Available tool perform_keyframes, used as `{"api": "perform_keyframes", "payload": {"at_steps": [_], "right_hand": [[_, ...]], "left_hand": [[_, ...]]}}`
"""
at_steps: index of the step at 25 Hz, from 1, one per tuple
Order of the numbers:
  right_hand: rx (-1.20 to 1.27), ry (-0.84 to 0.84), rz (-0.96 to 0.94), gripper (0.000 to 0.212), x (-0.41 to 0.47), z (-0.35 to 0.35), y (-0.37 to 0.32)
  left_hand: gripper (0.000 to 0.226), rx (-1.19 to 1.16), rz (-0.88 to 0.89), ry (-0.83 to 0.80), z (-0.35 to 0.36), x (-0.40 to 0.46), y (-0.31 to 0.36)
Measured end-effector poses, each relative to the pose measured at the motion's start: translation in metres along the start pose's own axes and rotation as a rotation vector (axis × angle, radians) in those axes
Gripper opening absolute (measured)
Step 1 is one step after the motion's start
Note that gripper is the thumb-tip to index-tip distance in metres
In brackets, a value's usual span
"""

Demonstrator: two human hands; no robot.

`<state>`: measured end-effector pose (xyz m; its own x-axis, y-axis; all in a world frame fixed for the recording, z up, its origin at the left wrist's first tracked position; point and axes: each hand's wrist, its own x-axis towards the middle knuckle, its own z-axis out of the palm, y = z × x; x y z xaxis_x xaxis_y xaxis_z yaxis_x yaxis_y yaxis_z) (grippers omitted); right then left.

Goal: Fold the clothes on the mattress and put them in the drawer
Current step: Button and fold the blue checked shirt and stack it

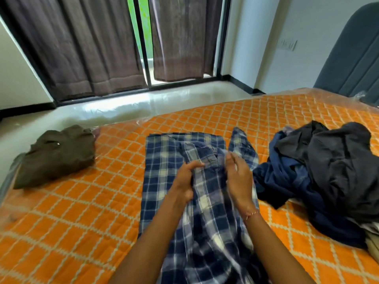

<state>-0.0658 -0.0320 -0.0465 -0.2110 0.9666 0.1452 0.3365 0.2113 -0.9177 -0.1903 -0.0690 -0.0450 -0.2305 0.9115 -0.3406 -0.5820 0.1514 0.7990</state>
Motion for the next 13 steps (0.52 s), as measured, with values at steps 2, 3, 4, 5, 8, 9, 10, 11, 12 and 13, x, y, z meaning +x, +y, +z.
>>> {"api": "perform_keyframes", "payload": {"at_steps": [2, 3, 4, 5, 8, 9, 10, 11, 12, 13], "right_hand": [[0.331, -0.286, 0.452, 0.044, 0.037, 0.009, -0.008], [0.584, -0.393, 0.605, 0.04, 0.051, 0.019, -0.015], [0.761, -0.429, 0.647, 0.04, 0.066, 0.035, -0.014], [0.859, -0.463, 0.616, 0.037, 0.08, 0.05, -0.014], [0.814, -0.431, 0.432, 0.016, 0.124, 0.089, -0.019], [0.814, -0.394, 0.405, 0.015, 0.138, 0.103, -0.014], [0.814, -0.369, 0.426, 0.015, 0.147, 0.114, -0.009], [0.767, -0.361, 0.481, 0.014, 0.151, 0.125, 0.004], [0.682, -0.389, 0.547, 0.012, 0.148, 0.136, 0.019], [0.589, -0.43, 0.628, 0.011, 0.142, 0.145, 0.034]], "left_hand": [[0.019, 0.001, -0.039, -0.025, -0.025, 0.01, 0.018], [0.025, -0.007, -0.022, -0.019, -0.038, 0.018, 0.027], [0.026, 0.001, -0.012, -0.01, -0.051, 0.029, 0.037], [0.017, 0.019, -0.008, -0.001, -0.063, 0.039, 0.046], [0.019, 0.061, 0.011, -0.002, -0.094, 0.074, 0.076], [0.02, 0.061, -0.007, 0.028, -0.105, 0.087, 0.081], [0.022, 0.058, -0.043, 0.079, -0.114, 0.098, 0.081], [0.026, 0.084, -0.095, 0.159, -0.121, 0.104, 0.077], [0.033, 0.146, -0.179, 0.242, -0.13, 0.108, 0.069], [0.037, 0.211, -0.275, 0.322, -0.137, 0.109, 0.057]]}}
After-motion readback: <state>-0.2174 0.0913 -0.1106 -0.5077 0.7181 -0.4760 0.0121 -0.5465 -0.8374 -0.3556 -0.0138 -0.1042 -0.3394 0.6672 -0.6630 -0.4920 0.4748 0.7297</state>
